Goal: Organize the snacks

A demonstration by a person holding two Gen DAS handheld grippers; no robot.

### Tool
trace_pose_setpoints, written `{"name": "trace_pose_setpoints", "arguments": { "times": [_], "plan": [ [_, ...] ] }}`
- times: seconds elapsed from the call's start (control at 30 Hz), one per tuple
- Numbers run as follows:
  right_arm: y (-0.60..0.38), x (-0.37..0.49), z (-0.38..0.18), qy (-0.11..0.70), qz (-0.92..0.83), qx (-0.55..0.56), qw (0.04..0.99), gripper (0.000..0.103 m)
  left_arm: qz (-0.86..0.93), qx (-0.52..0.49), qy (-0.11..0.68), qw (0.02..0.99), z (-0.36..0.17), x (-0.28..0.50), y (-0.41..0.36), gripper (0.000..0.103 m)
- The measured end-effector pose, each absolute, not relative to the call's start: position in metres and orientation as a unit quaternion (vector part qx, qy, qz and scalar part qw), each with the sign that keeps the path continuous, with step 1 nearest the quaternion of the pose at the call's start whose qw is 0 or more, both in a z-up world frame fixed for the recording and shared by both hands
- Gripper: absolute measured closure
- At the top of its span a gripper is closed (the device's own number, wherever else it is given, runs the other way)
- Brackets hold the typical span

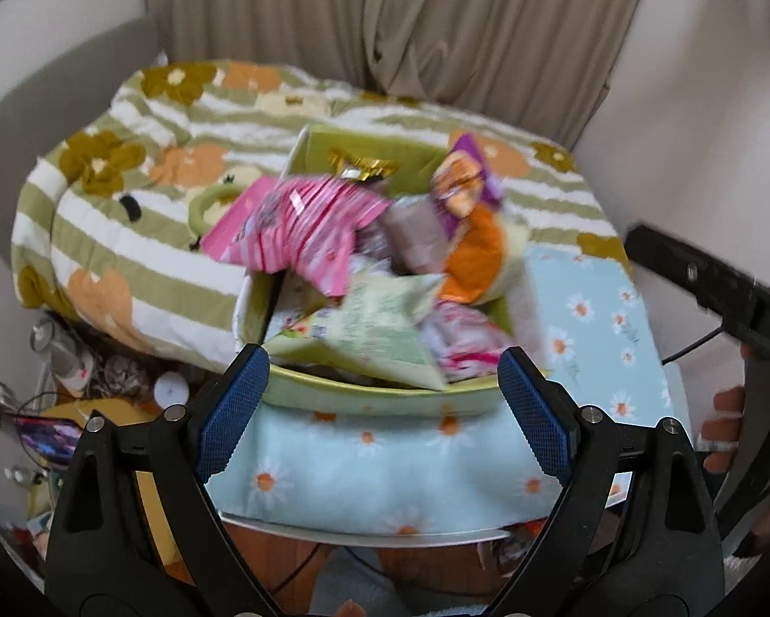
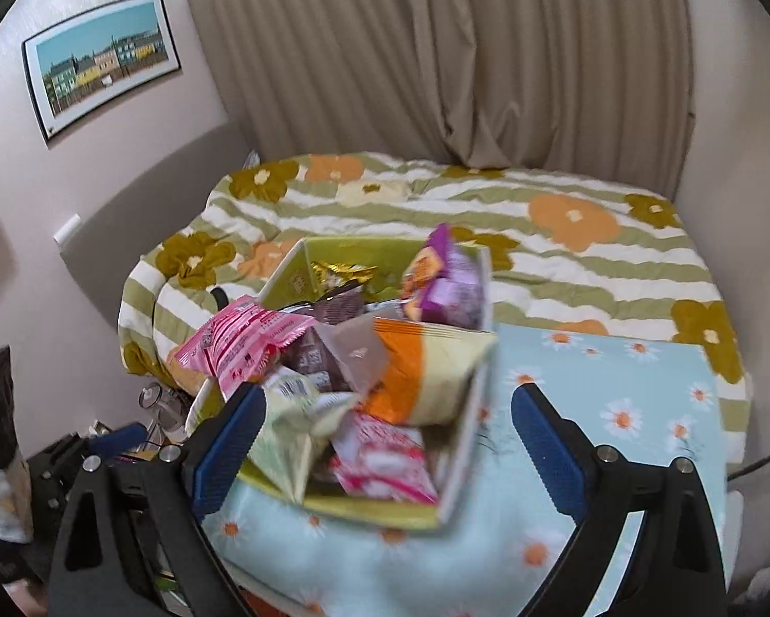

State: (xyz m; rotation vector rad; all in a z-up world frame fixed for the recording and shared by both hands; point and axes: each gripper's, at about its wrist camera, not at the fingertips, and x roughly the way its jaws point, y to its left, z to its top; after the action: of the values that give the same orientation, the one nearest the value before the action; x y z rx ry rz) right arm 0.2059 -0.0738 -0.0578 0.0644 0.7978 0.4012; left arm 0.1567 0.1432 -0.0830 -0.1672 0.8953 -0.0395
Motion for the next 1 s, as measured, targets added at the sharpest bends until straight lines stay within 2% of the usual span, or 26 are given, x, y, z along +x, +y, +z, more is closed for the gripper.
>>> {"name": "trace_pose_setpoints", "arguments": {
  "times": [0.1,0.13,0.2,0.67,1.0],
  "plan": [
    [-0.102,0.181,-0.044,0.373,0.182,0.039,0.909,0.006,-0.020,-0.063,0.401,0.914,-0.054,0.134,0.121,0.013],
    [-0.115,0.170,-0.038,0.366,0.173,0.040,0.913,0.001,-0.018,-0.058,0.393,0.918,-0.047,0.129,0.116,0.013],
    [-0.134,0.151,-0.028,0.354,0.156,0.039,0.921,0.001,-0.015,-0.040,0.370,0.928,-0.031,0.114,0.102,0.000],
    [-0.201,0.070,-0.017,0.325,0.060,0.020,0.944,0.001,-0.023,-0.006,0.313,0.949,-0.004,0.057,0.042,0.000],
    [-0.212,0.061,-0.018,0.317,0.051,0.029,0.946,0.001,-0.021,-0.006,0.309,0.951,-0.004,0.046,0.035,0.000]
  ]
}}
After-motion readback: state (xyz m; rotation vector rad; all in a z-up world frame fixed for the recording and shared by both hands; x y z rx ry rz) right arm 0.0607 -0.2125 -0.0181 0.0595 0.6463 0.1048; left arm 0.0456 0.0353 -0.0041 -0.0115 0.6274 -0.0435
